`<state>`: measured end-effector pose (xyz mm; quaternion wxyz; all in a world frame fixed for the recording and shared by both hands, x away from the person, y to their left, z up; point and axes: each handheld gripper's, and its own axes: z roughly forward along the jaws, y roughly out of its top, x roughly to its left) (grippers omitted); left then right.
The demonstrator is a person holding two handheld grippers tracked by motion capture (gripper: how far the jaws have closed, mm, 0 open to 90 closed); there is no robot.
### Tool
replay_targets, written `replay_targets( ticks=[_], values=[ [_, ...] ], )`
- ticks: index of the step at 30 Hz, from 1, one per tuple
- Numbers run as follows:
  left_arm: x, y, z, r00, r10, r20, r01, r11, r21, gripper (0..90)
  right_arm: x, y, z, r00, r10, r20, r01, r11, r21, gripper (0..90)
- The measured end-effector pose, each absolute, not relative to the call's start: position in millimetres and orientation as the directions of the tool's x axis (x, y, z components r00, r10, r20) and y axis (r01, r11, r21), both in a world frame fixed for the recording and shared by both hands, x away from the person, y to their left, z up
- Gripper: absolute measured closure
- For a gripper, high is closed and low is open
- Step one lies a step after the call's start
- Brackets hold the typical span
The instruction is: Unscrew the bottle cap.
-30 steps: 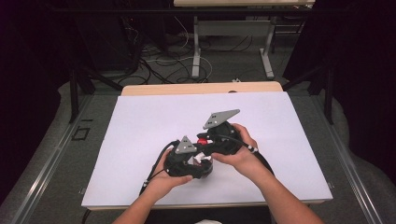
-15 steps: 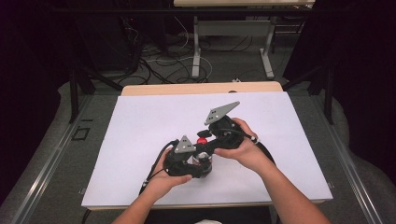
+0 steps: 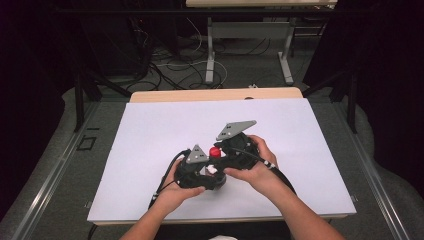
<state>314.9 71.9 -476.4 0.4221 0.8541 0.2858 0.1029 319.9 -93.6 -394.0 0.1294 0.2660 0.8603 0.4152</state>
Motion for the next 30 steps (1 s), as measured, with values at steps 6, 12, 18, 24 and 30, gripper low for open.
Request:
replay_targets(
  ticks=[6, 12, 18, 24, 30],
  values=[
    [314, 70, -477, 0.820, 0.569, -0.070, 0.402, -0.483, 0.778, 30.0, 326, -91, -398, -0.845, 0.535, -0.014, 0.327, 0.536, 0.778, 54.0],
    [313, 70, -477, 0.820, 0.567, -0.078, 0.409, -0.485, 0.773, 30.0, 339, -94, -398, -0.885, 0.465, 0.037, 0.319, 0.546, 0.774, 60.9],
    [313, 69, -476, 0.828, 0.556, -0.071, 0.390, -0.482, 0.784, 30.0, 355, -103, -394, -0.938, 0.335, 0.087, 0.279, 0.582, 0.764, 61.4],
    [313, 69, -476, 0.826, 0.560, -0.073, 0.394, -0.480, 0.784, 30.0, 358, -104, -393, -0.948, 0.303, 0.092, 0.264, 0.594, 0.760, 61.0],
    [314, 72, -475, 0.817, 0.570, -0.083, 0.405, -0.467, 0.786, 29.9, 347, -106, -390, -0.905, 0.421, 0.060, 0.306, 0.546, 0.780, 47.7]
  ],
)
